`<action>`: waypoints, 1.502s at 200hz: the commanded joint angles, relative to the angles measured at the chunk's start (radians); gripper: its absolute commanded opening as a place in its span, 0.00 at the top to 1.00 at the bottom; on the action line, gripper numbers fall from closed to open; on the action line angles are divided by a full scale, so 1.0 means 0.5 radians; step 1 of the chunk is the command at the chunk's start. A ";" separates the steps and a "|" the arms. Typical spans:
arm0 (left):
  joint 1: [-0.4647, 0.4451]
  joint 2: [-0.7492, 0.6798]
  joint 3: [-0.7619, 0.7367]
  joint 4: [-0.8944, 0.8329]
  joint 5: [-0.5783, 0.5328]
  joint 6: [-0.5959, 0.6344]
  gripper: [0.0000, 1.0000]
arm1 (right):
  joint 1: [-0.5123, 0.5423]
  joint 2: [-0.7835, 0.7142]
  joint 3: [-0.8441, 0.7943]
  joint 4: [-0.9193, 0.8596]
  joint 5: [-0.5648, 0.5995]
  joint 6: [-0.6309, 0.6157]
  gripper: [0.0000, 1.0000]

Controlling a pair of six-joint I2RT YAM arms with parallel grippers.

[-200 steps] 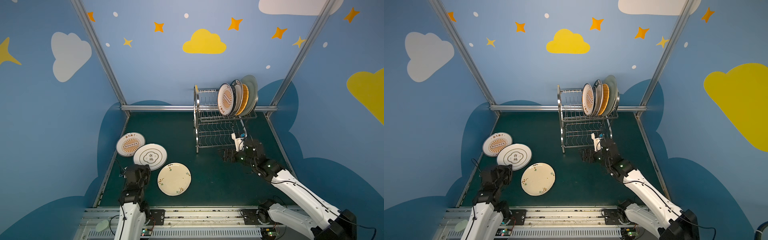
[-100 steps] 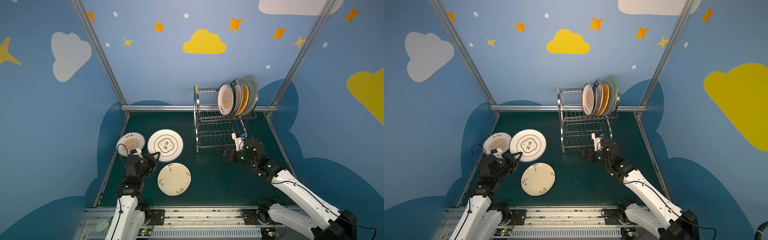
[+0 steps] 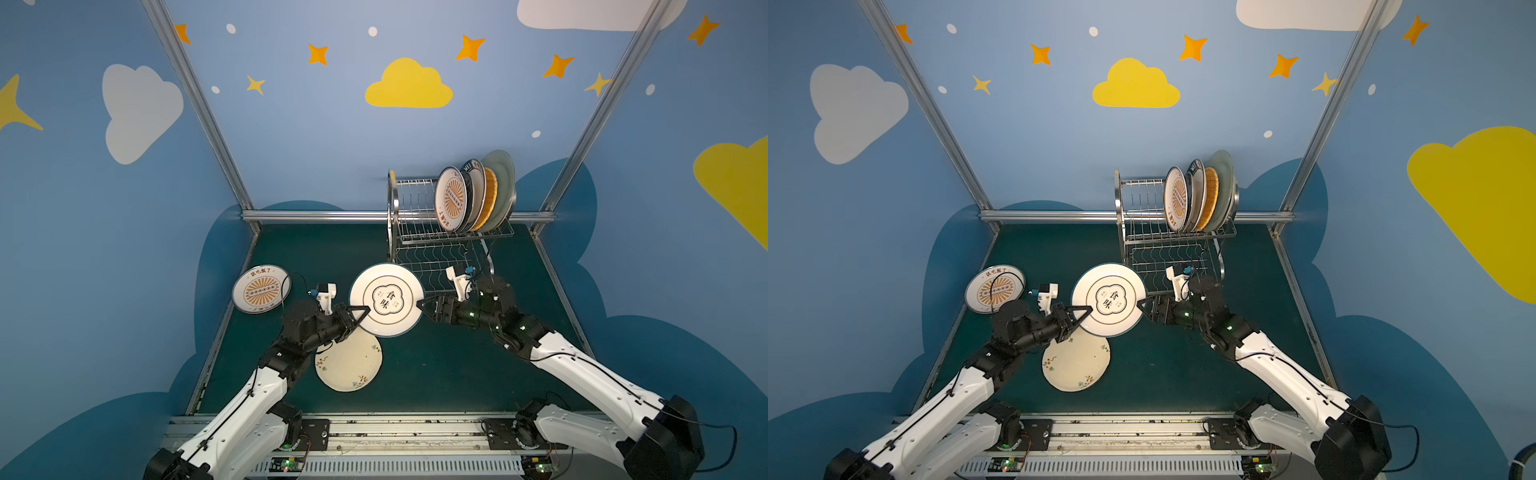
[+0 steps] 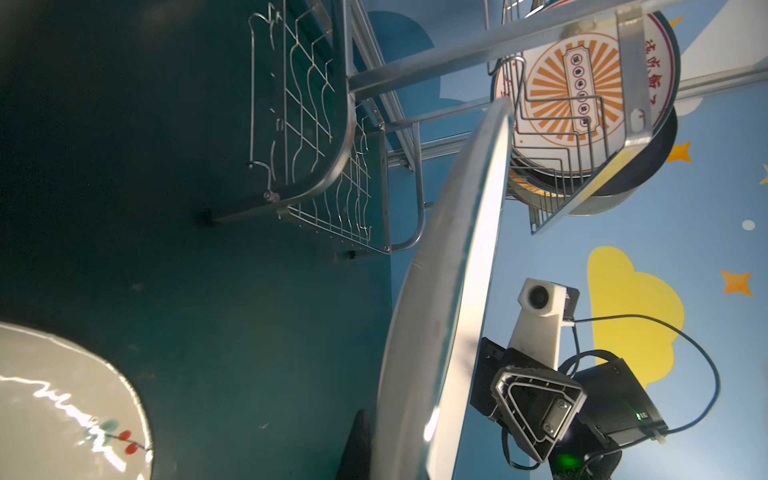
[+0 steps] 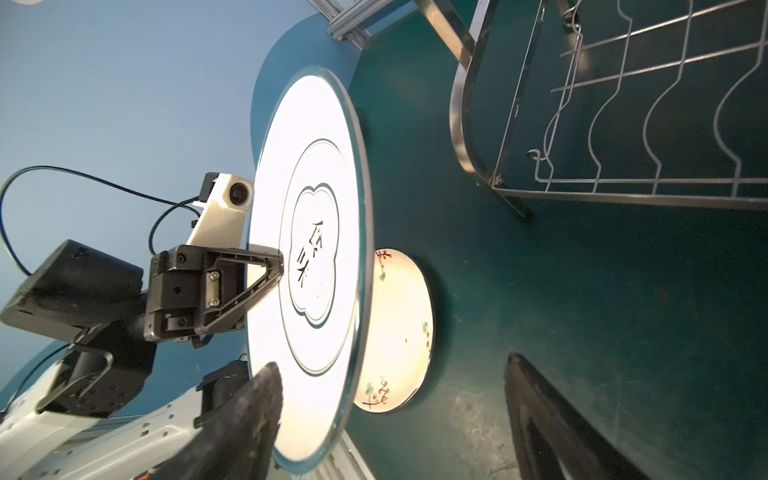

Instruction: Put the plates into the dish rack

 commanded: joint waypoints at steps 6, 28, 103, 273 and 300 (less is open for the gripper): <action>-0.059 0.048 0.103 0.303 0.030 -0.025 0.96 | 0.030 -0.007 0.038 0.123 -0.016 0.072 0.29; -0.089 0.102 0.109 0.377 0.045 -0.053 0.96 | 0.050 0.009 0.036 0.154 -0.026 0.106 0.44; -0.135 0.162 0.124 0.366 0.028 0.004 0.96 | 0.128 0.008 0.040 0.172 0.074 0.334 0.98; -0.106 -0.770 0.483 -1.057 -0.556 0.898 0.00 | 0.394 -0.093 0.846 -0.178 0.781 -0.054 1.00; -0.105 -0.832 0.585 -1.215 -0.410 1.096 0.00 | 0.394 0.036 1.169 -0.203 0.979 -0.225 1.00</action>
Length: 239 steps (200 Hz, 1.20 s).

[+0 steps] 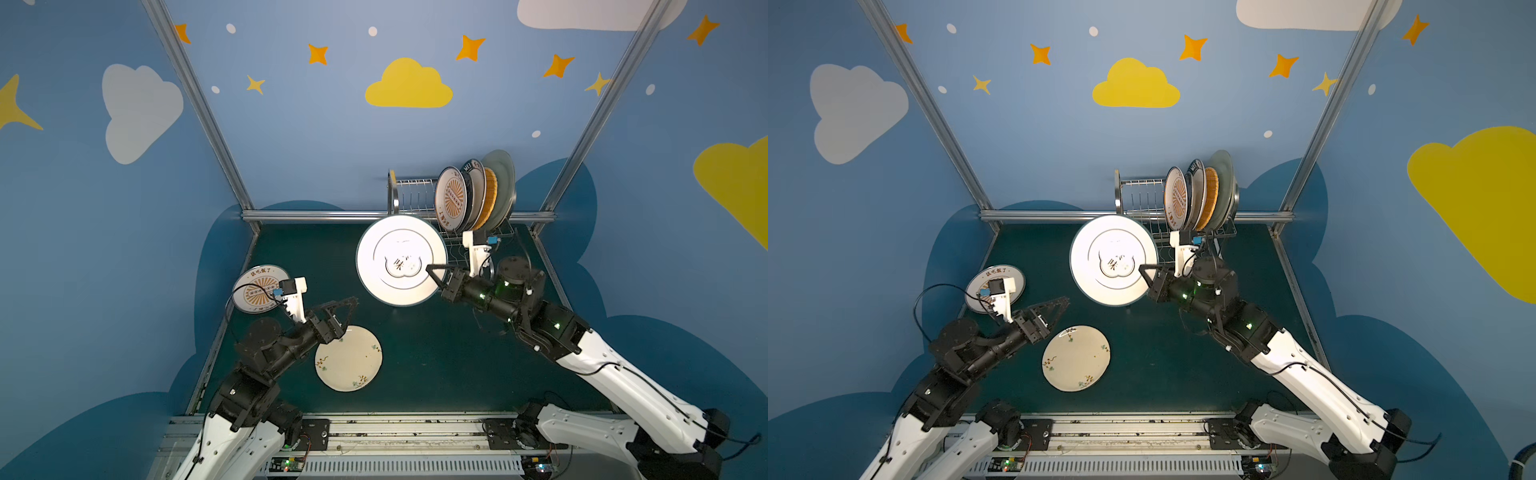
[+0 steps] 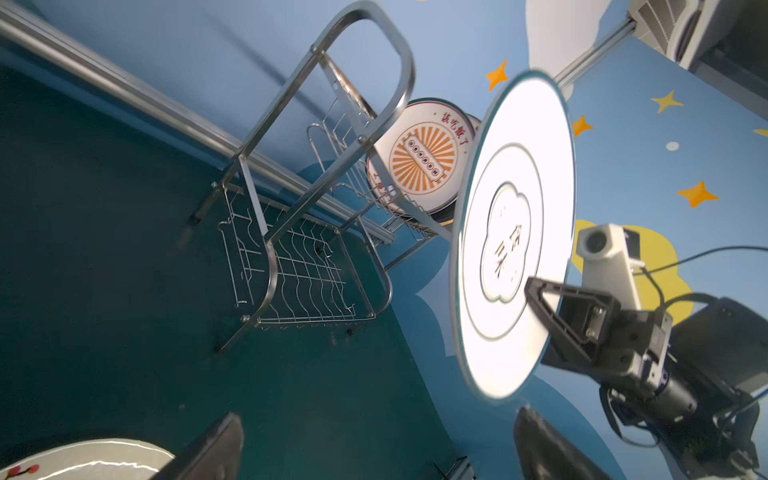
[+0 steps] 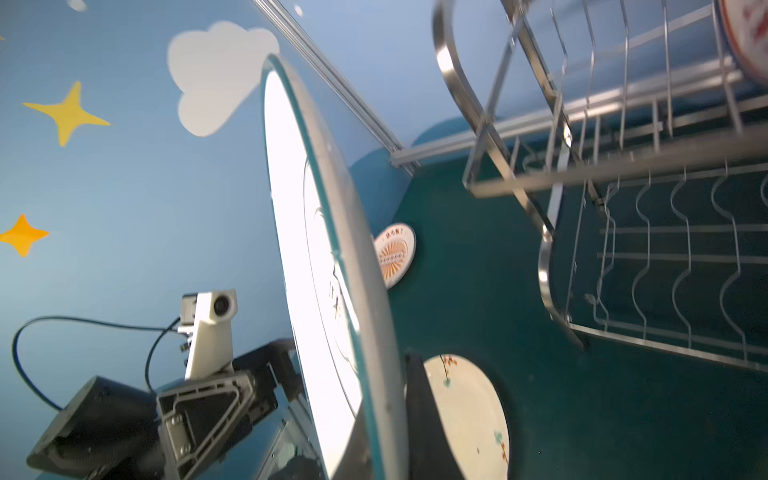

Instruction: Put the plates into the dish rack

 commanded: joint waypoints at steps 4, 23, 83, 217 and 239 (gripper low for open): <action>0.004 -0.047 0.082 -0.286 0.123 0.310 0.00 | 0.009 0.087 0.294 0.095 0.253 -0.246 1.00; 0.004 -0.085 0.050 -0.253 0.184 0.341 0.00 | 0.009 0.206 0.533 0.005 0.420 -0.388 1.00; 0.042 -0.136 -0.017 -0.224 0.243 0.324 0.00 | -0.058 0.540 1.076 -0.130 0.993 -0.786 1.00; 0.162 -0.111 -0.062 -0.211 0.370 0.302 0.00 | -0.163 1.159 1.508 -0.191 1.701 -1.234 1.00; 0.222 -0.092 -0.086 -0.151 0.447 0.260 0.00 | -0.170 1.211 1.498 -0.160 1.762 -1.276 1.00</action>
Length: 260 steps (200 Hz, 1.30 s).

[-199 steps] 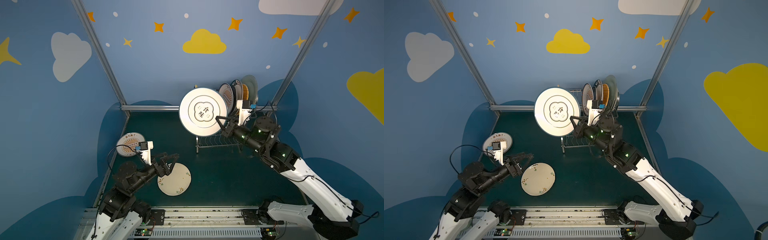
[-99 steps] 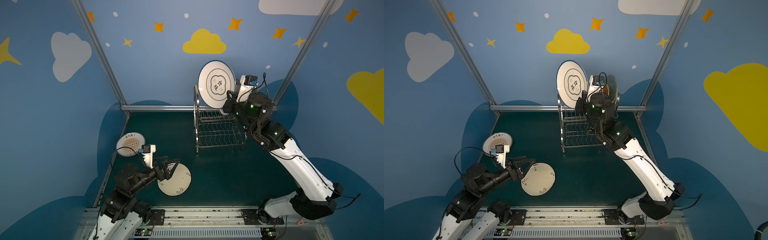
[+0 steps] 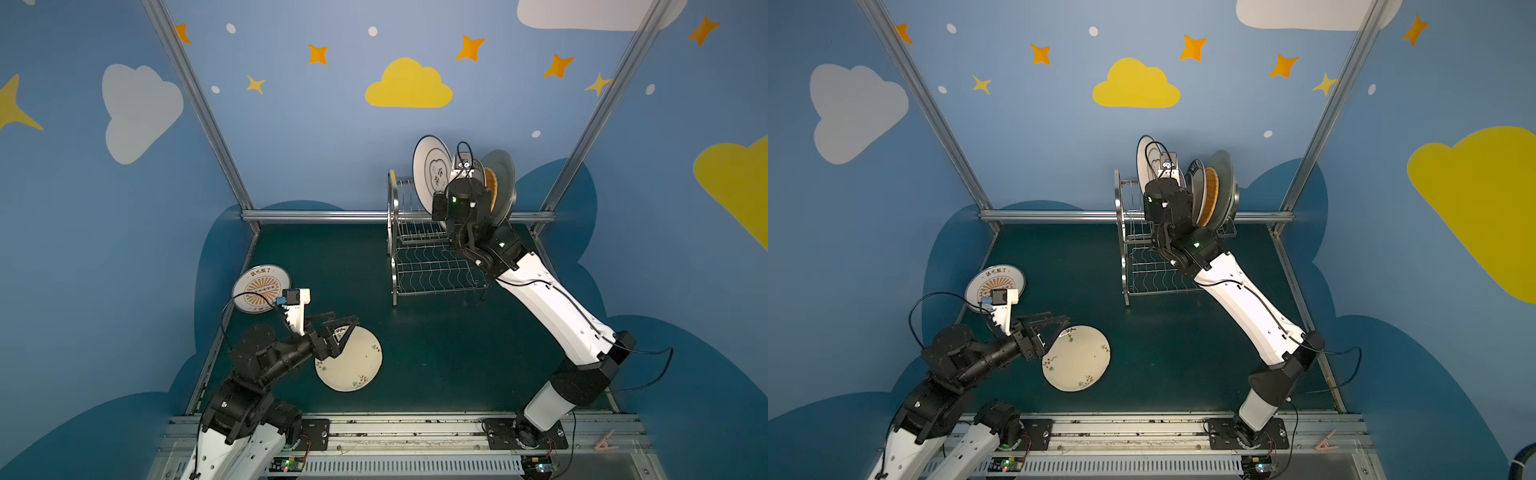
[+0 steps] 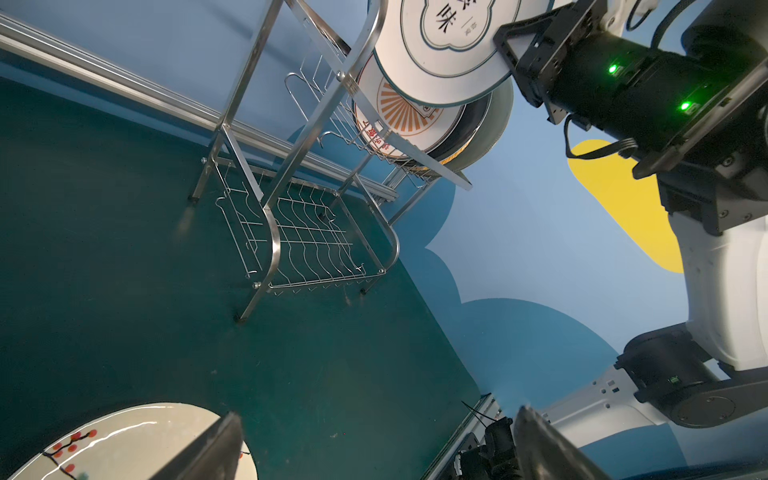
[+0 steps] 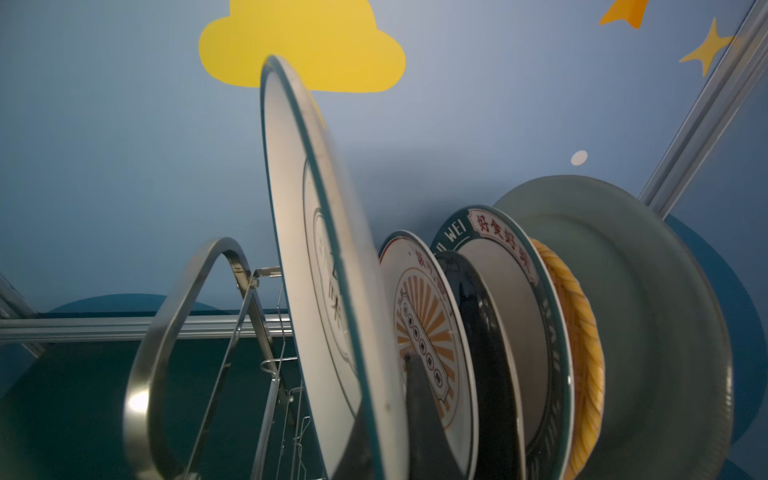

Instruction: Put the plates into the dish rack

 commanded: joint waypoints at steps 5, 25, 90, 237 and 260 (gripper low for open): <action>0.062 0.024 -0.048 0.093 0.122 -0.032 0.00 | -0.020 0.023 0.066 0.135 0.159 -0.074 1.00; 0.096 0.044 -0.053 0.117 0.170 -0.055 0.00 | -0.034 0.062 0.067 0.135 0.185 -0.091 1.00; 0.202 0.061 -0.078 0.191 0.261 -0.114 0.00 | -0.132 0.142 0.075 0.007 0.136 -0.004 1.00; 0.342 0.067 -0.110 0.268 0.338 -0.196 0.00 | -0.115 0.170 0.035 -0.238 0.062 0.212 1.00; 0.349 0.060 -0.111 0.270 0.341 -0.199 0.00 | -0.100 0.167 0.044 -0.279 0.064 0.229 1.00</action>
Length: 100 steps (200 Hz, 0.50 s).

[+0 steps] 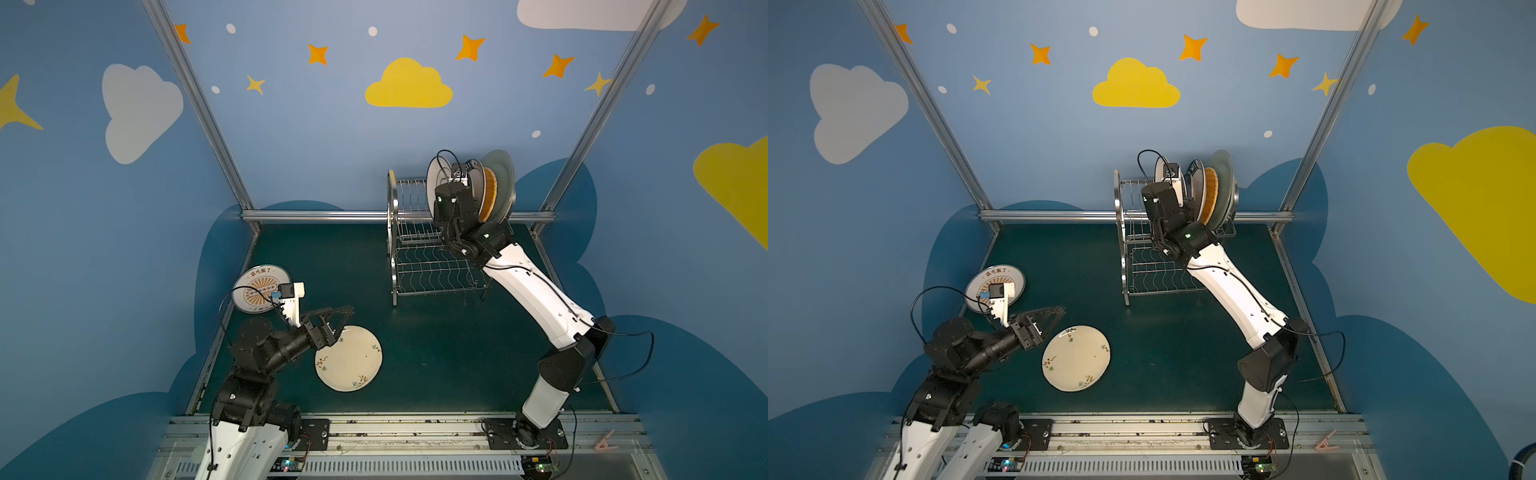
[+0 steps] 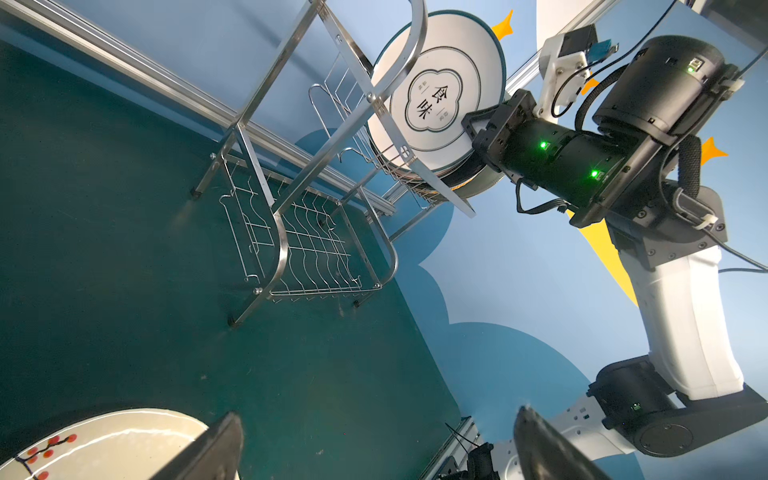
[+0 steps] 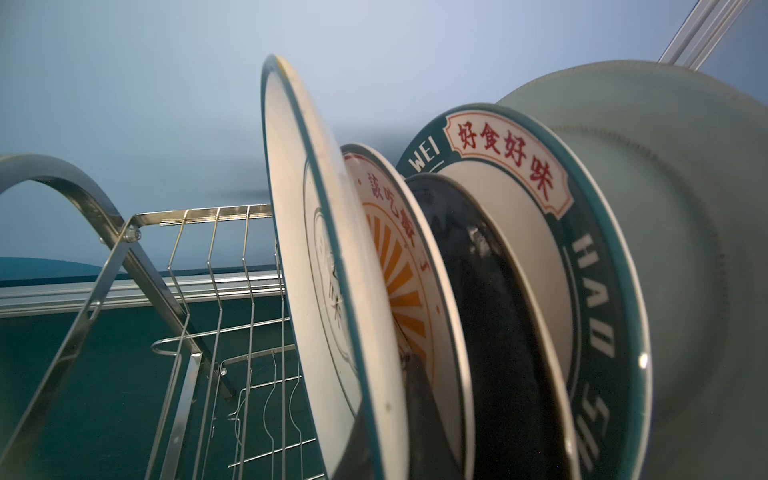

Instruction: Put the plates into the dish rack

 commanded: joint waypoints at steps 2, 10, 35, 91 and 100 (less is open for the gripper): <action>0.015 -0.009 -0.017 0.068 0.032 -0.011 0.00 | 0.038 -0.003 0.046 -0.029 -0.010 0.053 1.00; 0.016 -0.012 -0.017 0.068 0.035 -0.011 0.00 | 0.048 -0.005 0.053 -0.048 -0.005 0.056 1.00; 0.022 -0.014 -0.017 0.071 0.037 -0.014 0.00 | 0.074 -0.021 0.050 -0.086 0.019 0.072 1.00; 0.028 -0.023 -0.019 0.062 0.033 -0.017 0.00 | 0.101 -0.049 0.047 -0.191 -0.005 0.128 1.00; 0.028 -0.026 -0.017 0.061 0.030 -0.017 0.00 | 0.101 -0.055 0.050 -0.219 -0.019 0.148 1.00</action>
